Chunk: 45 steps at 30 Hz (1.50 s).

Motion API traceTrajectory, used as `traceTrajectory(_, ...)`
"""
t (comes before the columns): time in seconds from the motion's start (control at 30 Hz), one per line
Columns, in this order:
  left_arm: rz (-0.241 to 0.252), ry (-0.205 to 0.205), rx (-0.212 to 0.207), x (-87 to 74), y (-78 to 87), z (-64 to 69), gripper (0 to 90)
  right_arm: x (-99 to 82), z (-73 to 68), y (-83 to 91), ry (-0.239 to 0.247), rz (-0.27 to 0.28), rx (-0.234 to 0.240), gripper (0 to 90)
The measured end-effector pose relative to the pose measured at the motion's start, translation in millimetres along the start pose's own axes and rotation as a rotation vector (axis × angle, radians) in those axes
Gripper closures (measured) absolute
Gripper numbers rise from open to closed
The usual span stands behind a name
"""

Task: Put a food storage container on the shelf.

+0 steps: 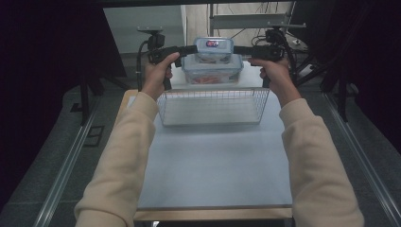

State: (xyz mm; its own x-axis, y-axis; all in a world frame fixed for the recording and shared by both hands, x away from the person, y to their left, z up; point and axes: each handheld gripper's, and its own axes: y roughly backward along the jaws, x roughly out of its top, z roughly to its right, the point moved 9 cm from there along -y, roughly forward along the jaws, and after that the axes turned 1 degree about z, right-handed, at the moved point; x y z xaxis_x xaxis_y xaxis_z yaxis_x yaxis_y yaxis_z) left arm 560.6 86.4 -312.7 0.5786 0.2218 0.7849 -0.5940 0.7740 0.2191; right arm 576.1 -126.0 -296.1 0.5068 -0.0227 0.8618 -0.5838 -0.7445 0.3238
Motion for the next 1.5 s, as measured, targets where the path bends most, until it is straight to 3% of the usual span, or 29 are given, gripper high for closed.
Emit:
traceTrajectory(0.03,0.002,-0.003,0.002,-1.4,2.3,0.8,28.6,-3.7,-1.2,3.2,0.031,0.000,-0.005,71.8)
traceTrajectory(0.13,-0.005,-0.008,-0.002,-6.7,6.3,4.6,28.4,-18.9,-7.3,3.6,0.066,-0.048,0.018,84.0)
traceTrajectory(0.23,-0.016,-0.024,-0.008,-11.2,9.1,8.0,28.1,-30.6,-14.9,-3.2,0.080,-0.084,0.048,89.0)
traceTrajectory(0.43,-0.018,-0.024,-0.010,-13.2,14.5,8.7,28.2,-36.7,-29.8,-22.4,0.105,-0.107,0.081,89.2)
traceTrajectory(0.63,-0.021,-0.028,0.001,-14.1,19.3,5.4,28.3,-32.6,-20.9,-28.5,0.087,-0.086,0.036,89.2)
traceTrajectory(1.03,-0.022,-0.029,0.012,-16.1,22.2,0.8,28.2,-30.9,-9.2,-29.2,0.058,-0.071,0.016,89.2)
traceTrajectory(1.5,-0.019,-0.042,0.024,-25.4,31.4,-1.0,28.2,-37.0,-16.4,-11.2,0.066,-0.065,0.047,88.6)
